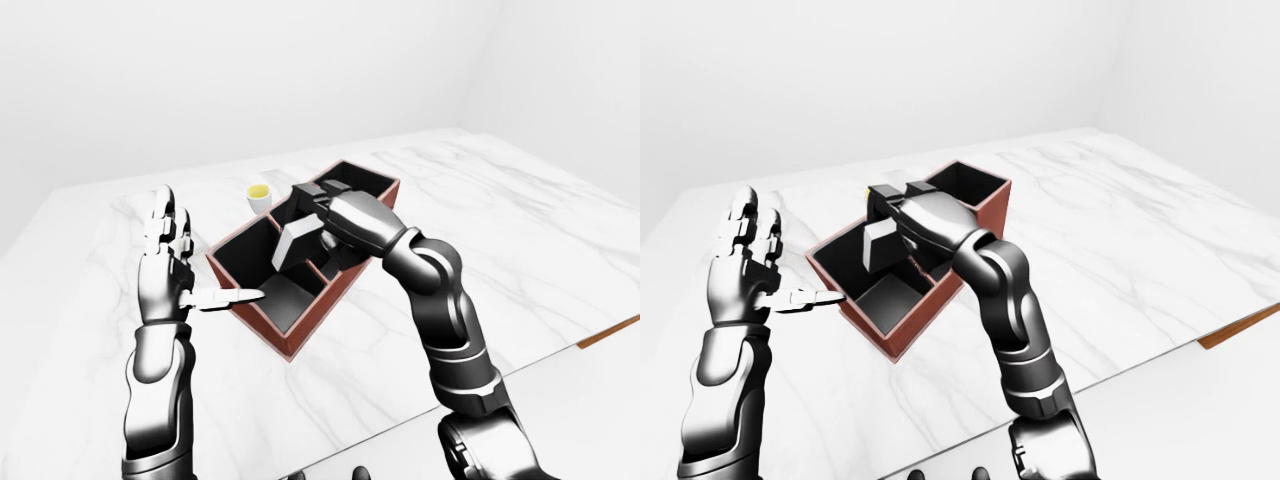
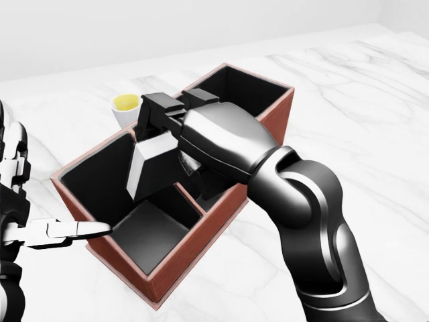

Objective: Pick up the book and place it in the left compartment of the caddy.

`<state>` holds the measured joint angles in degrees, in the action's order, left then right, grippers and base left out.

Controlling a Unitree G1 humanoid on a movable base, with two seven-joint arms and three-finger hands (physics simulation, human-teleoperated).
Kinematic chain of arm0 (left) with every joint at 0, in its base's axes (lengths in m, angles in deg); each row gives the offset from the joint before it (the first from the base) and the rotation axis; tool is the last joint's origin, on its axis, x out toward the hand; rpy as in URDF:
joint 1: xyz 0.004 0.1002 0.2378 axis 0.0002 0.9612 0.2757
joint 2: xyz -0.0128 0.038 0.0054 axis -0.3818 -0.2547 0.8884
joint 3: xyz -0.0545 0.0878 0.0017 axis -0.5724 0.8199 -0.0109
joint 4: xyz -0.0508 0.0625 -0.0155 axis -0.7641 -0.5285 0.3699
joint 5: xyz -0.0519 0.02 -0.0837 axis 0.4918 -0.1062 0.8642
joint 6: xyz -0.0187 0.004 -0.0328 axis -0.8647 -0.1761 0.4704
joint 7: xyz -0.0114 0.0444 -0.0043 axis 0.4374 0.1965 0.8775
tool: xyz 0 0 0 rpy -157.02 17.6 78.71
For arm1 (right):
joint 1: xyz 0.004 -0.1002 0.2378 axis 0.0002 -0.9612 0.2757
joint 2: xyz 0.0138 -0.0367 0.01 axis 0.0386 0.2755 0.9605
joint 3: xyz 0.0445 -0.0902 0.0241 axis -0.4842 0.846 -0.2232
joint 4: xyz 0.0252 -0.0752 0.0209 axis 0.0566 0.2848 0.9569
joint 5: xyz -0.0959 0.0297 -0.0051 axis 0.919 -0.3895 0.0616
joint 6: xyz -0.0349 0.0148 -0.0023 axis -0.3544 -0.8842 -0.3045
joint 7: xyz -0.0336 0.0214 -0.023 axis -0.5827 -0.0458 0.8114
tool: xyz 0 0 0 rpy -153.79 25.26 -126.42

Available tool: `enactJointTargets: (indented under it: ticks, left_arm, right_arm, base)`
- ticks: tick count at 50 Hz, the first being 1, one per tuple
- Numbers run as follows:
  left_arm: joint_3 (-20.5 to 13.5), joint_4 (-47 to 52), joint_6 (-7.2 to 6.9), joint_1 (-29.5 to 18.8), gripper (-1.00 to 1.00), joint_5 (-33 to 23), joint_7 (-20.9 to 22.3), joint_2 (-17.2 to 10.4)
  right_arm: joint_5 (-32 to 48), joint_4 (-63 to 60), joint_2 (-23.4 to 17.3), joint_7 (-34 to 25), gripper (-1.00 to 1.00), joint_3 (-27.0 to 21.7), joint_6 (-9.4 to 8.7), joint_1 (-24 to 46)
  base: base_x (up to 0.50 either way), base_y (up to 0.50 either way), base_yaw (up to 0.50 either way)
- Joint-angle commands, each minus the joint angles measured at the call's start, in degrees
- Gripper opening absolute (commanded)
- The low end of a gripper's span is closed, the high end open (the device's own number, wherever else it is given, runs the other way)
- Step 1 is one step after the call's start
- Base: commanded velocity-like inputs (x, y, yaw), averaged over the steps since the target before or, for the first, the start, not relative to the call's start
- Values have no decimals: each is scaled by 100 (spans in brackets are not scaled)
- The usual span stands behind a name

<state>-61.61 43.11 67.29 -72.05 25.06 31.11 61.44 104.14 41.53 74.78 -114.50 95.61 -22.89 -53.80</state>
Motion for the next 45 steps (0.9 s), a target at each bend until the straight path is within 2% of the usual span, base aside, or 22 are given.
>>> enactJointTargets:
  ticks: [1,12,19,25,33,45]
  left_arm:
    - [-47,-19,0,-4,100,24,16,-23]
    - [-45,-78,0,36,100,20,23,-11]
    - [-56,-92,0,58,100,26,32,-11]
    - [-70,-85,0,85,100,30,41,-8]
    - [-63,-87,0,75,100,26,38,-6]
    - [-56,-127,0,61,100,27,28,-7]
  right_arm:
    - [135,664,361,0,-100,156,0,195]
    - [292,1031,624,0,-100,326,0,161]
    - [426,2848,754,0,-100,255,0,1139]
    - [488,3407,766,175,-100,231,0,1362]
    - [536,3735,773,402,-100,209,0,1481]
    - [556,3544,878,416,-100,280,0,1226]
  base:
    - [0,0,0]
    - [0,0,0]
    - [0,0,0]
    - [0,0,0]
    - [0,0,0]
    - [0,0,0]
